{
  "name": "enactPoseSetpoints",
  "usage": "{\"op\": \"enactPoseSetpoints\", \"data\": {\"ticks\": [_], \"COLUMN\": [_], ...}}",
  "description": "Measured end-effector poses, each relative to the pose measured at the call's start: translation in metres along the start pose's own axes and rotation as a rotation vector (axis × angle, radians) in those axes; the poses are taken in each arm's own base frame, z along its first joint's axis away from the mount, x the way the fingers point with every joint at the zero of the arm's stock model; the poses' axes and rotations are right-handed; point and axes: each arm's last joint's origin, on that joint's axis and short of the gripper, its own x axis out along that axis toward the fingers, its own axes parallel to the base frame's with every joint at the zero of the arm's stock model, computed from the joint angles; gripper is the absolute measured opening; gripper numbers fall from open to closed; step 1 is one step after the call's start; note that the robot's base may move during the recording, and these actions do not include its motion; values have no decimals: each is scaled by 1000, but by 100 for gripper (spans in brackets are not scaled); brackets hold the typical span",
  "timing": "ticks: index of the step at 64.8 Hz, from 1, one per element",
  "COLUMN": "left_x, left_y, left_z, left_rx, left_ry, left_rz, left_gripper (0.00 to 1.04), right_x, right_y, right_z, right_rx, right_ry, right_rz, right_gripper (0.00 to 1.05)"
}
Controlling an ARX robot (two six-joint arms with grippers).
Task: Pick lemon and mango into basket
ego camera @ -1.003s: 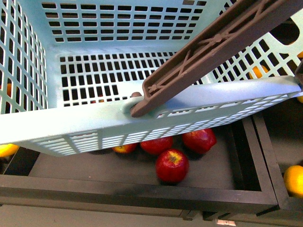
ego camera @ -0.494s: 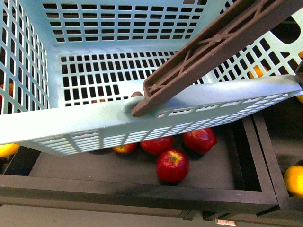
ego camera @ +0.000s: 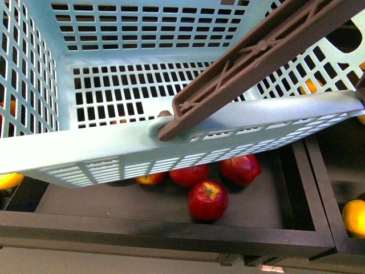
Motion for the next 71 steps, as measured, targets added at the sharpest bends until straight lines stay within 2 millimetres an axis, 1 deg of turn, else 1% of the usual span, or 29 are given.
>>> {"op": "enactPoseSetpoints", "data": {"ticks": [24, 44, 47, 49, 53, 55, 60, 64, 71], "left_x": [0, 0, 0, 0, 0, 0, 0, 0, 0], "left_y": [0, 0, 0, 0, 0, 0, 0, 0, 0], "left_z": [0, 0, 0, 0, 0, 0, 0, 0, 0], "left_rx": [0, 0, 0, 0, 0, 0, 0, 0, 0], "left_ry": [0, 0, 0, 0, 0, 0, 0, 0, 0], "left_rz": [0, 0, 0, 0, 0, 0, 0, 0, 0], "left_gripper": [5, 5, 5, 5, 5, 5, 5, 5, 5], "right_x": [10, 11, 11, 11, 11, 11, 11, 11, 11], "right_y": [2, 2, 2, 2, 2, 2, 2, 2, 2], "right_z": [1, 2, 2, 2, 1, 1, 1, 1, 1], "right_rx": [-7, -5, -4, -4, -3, -3, -3, -2, 1], "right_ry": [21, 22, 22, 22, 23, 23, 24, 23, 23], "right_rz": [10, 6, 7, 6, 7, 7, 8, 8, 10], "right_gripper": [96, 95, 92, 87, 83, 76, 66, 63, 61]}}
